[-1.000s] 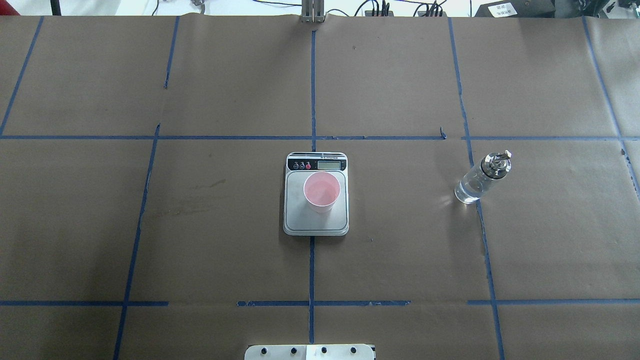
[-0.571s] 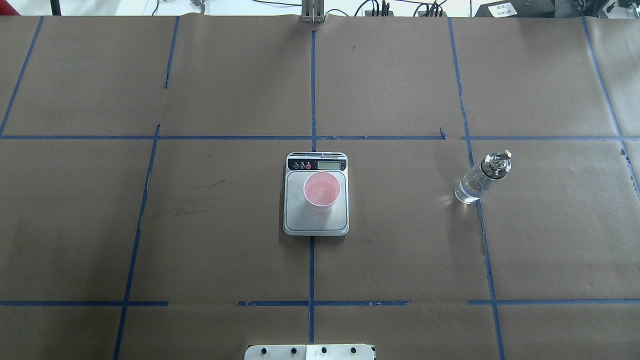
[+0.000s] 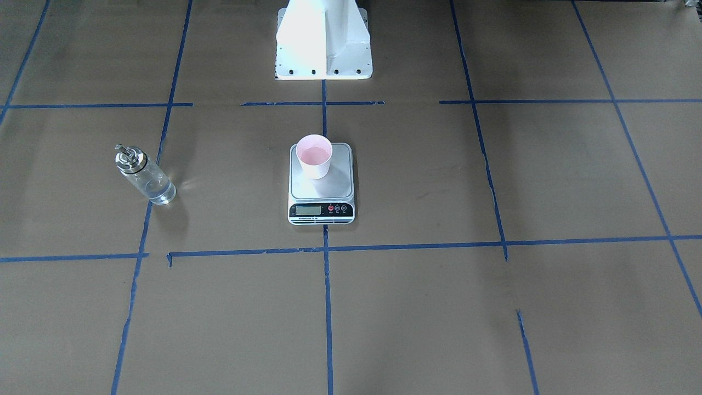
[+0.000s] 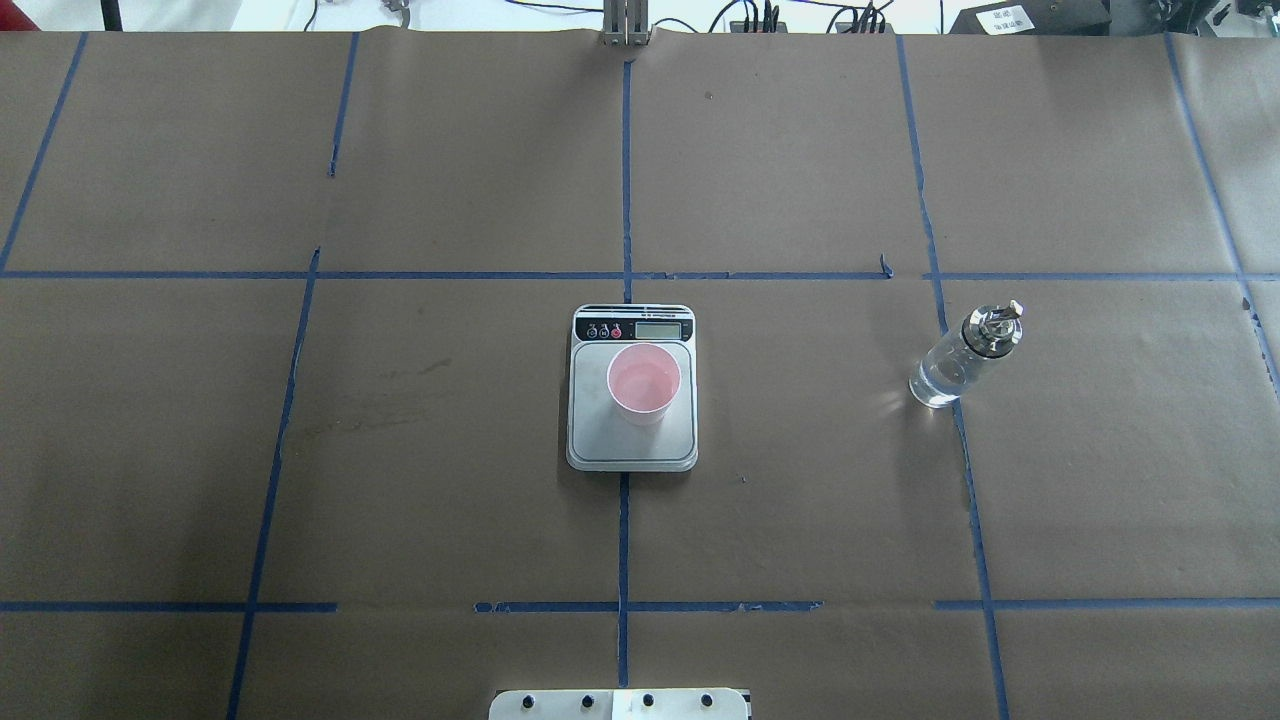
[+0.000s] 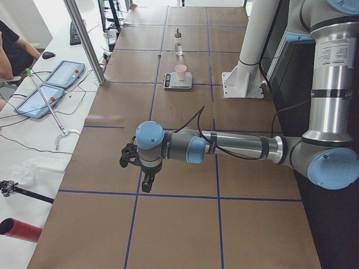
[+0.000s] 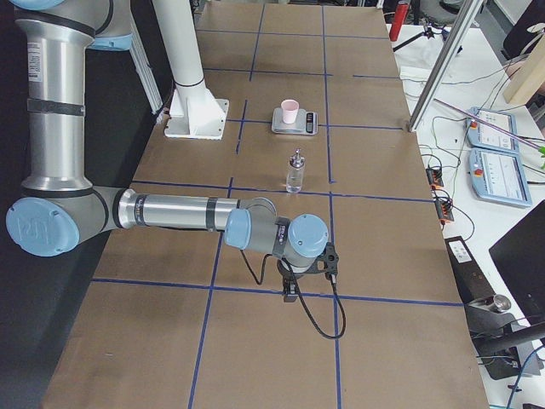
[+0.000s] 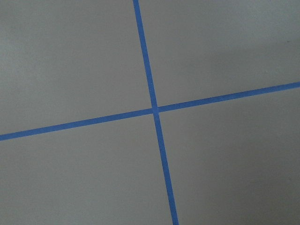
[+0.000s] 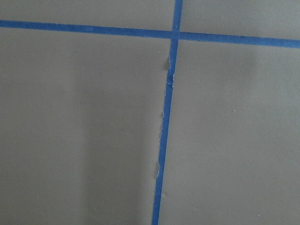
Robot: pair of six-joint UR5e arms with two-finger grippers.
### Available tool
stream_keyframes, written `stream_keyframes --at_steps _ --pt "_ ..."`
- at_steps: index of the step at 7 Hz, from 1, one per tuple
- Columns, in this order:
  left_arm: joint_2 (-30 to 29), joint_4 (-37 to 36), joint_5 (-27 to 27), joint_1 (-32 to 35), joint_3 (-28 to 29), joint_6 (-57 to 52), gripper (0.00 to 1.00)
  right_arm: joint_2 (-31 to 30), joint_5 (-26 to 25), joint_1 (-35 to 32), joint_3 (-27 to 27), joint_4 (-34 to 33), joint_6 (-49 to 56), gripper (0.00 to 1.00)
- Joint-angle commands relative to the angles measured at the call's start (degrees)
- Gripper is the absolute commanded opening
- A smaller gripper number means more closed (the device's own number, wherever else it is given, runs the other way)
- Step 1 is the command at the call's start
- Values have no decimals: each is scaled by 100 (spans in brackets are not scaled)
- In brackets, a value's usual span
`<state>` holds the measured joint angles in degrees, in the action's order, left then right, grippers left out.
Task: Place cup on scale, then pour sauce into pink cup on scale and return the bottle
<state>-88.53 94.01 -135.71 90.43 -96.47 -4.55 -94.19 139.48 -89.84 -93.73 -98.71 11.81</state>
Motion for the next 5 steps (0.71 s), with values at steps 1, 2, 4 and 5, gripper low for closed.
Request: stream_keyframes --at_steps 1,2,4,5 --pt "-120 12 27 -8 92 -20 100 -3 0 -7 -31 1 41 100" --pt "-121 12 27 -8 76 -20 100 -3 8 -7 -49 1 41 100" --pt "-121 12 36 -8 32 -20 100 -12 9 -7 -58 1 15 100" --pt "-121 12 36 -8 32 -11 100 -12 9 -7 -58 1 6 100"
